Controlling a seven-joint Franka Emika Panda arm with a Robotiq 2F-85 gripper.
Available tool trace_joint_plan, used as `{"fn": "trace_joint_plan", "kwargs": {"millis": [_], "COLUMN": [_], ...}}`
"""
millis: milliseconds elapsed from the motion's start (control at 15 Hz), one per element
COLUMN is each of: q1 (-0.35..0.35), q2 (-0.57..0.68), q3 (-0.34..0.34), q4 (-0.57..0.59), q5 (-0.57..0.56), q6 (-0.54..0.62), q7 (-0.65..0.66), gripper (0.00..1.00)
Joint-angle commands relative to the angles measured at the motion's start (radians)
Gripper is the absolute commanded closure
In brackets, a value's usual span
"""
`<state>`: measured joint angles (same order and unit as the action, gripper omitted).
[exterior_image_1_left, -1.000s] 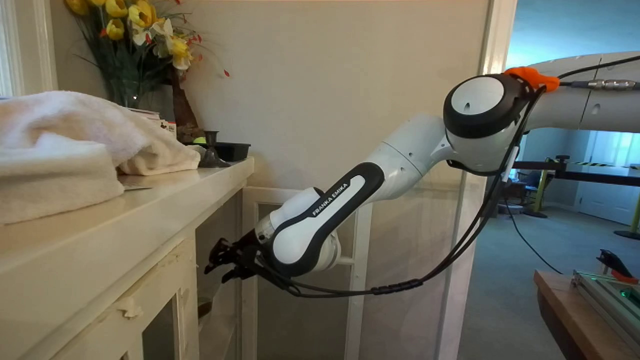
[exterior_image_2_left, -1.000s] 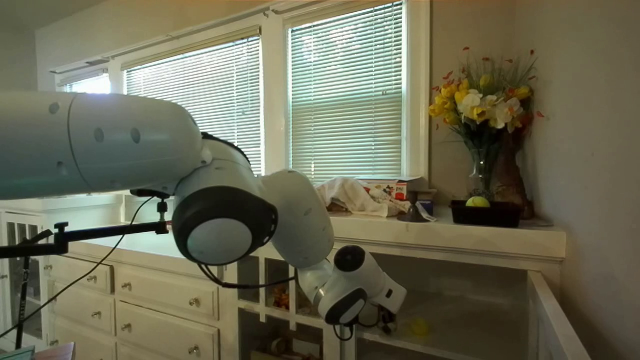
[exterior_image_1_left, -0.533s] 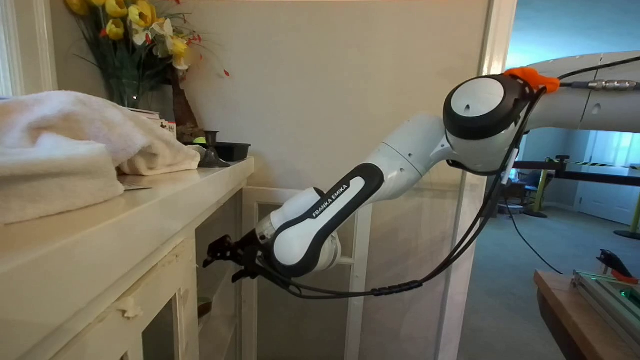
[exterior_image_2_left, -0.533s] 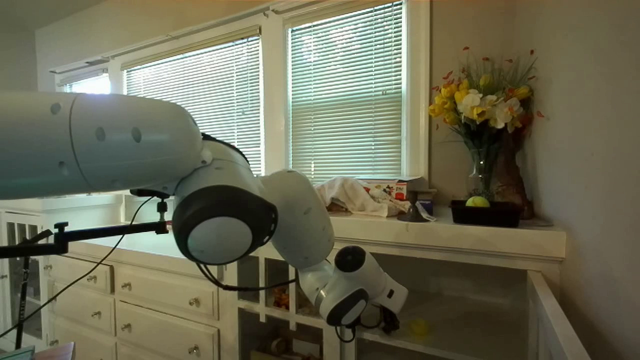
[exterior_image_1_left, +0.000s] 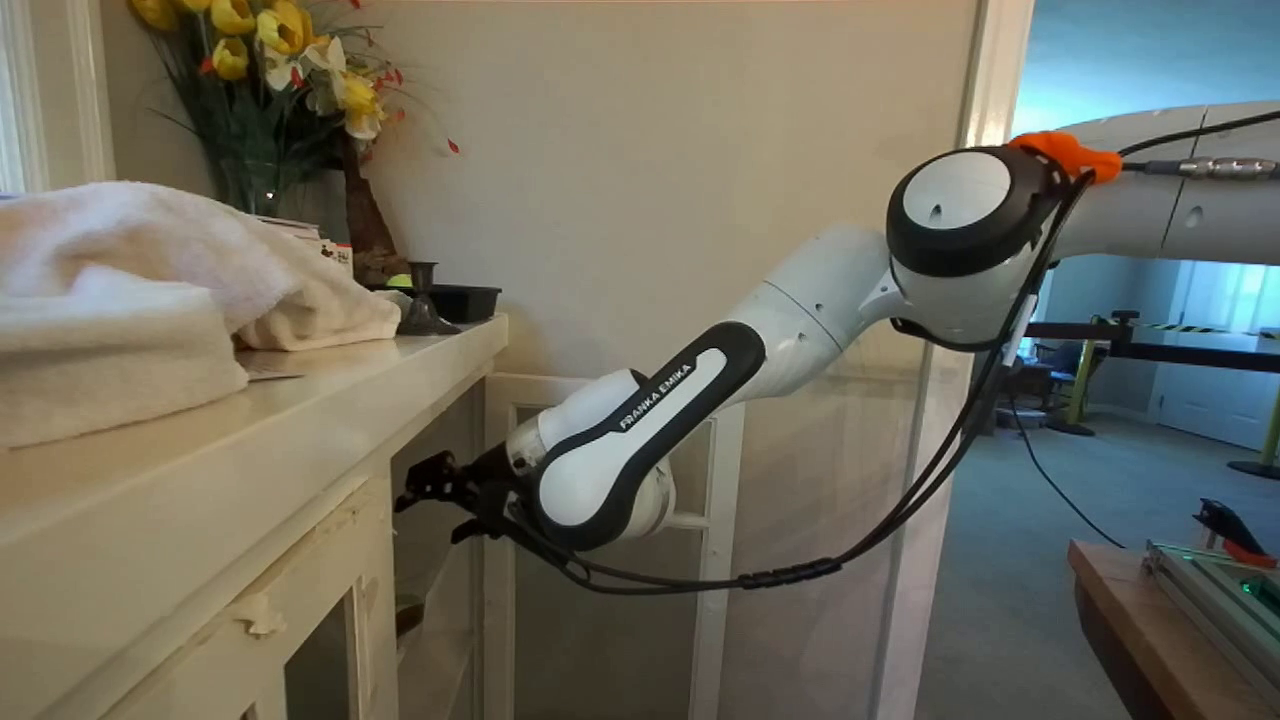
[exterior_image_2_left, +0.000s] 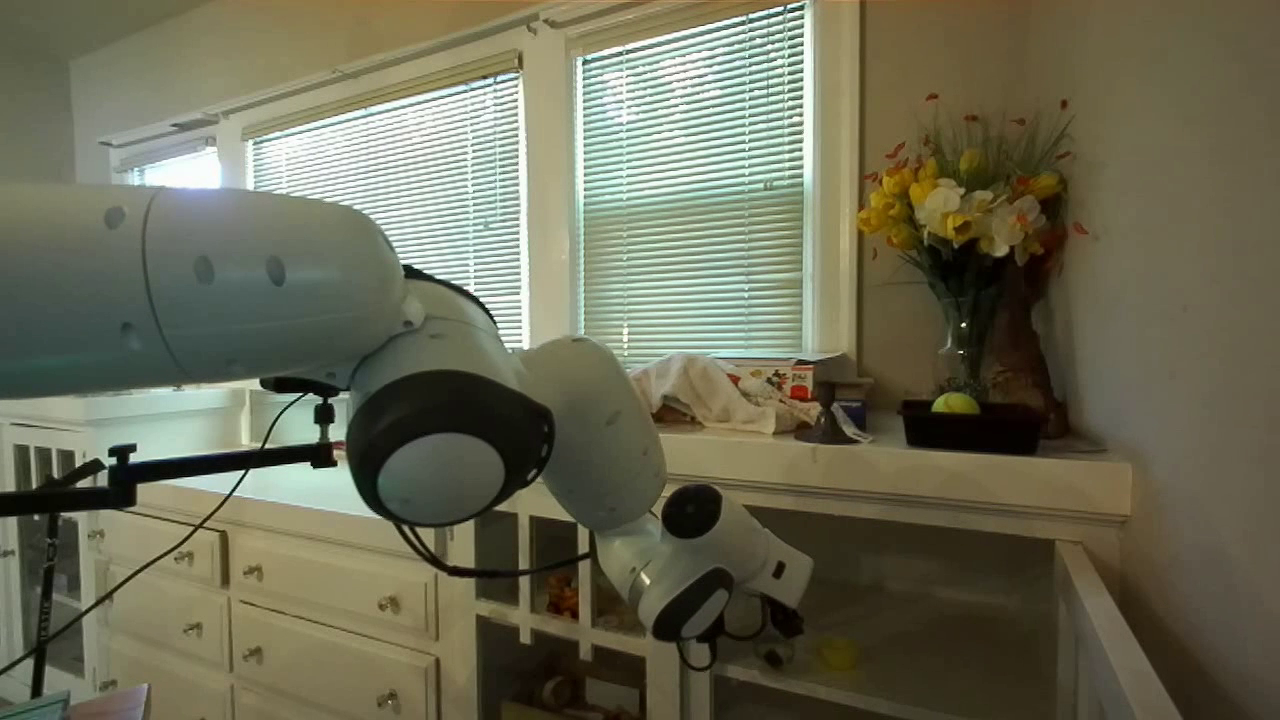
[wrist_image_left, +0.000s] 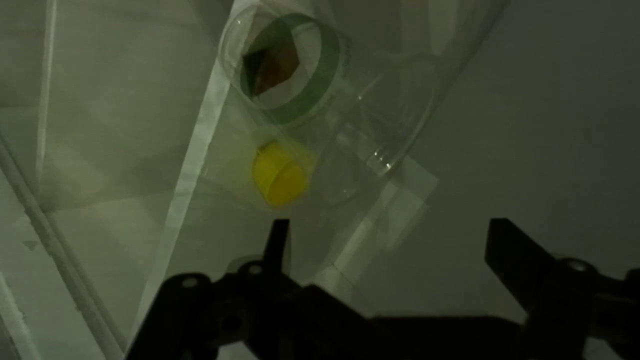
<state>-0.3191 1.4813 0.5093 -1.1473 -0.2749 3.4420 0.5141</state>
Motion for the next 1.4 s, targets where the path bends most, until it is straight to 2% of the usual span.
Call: {"fn": "trace_joint_plan", "kwargs": {"millis": [0,133,267,400,600,733,800,1000,1067,1333], "q1": [0.058,0.124,0.168,0.201,0.227,0.192,0.18,0.101,0.05,-0.022], "q2": [-0.036,-0.07,-0.118,-0.151,-0.23,-0.296,-0.337,-0.467,-0.515,-0.704], "q3": [-0.102,-0.228,-0.343,-0.405,-0.446,-0.426,-0.432,-0.409,-0.372,-0.385], "q4": [-0.005,-0.022,-0.086,-0.148,-0.271,-0.361,-0.405,-0.535,-0.575,-0.725], "q5": [0.124,0.319,0.478,0.645,0.884,0.965,0.99,0.893,0.866,0.878], "q6": [0.115,0.202,0.269,0.317,0.317,0.251,0.214,0.064,0.021,-0.207], "q7": [-0.004,-0.007,0.018,-0.007,-0.079,-0.149,-0.162,-0.182,-0.217,-0.306], "gripper": [0.0,0.0,0.0,0.0,0.0,0.0,0.0,0.0,0.0,0.0]}}
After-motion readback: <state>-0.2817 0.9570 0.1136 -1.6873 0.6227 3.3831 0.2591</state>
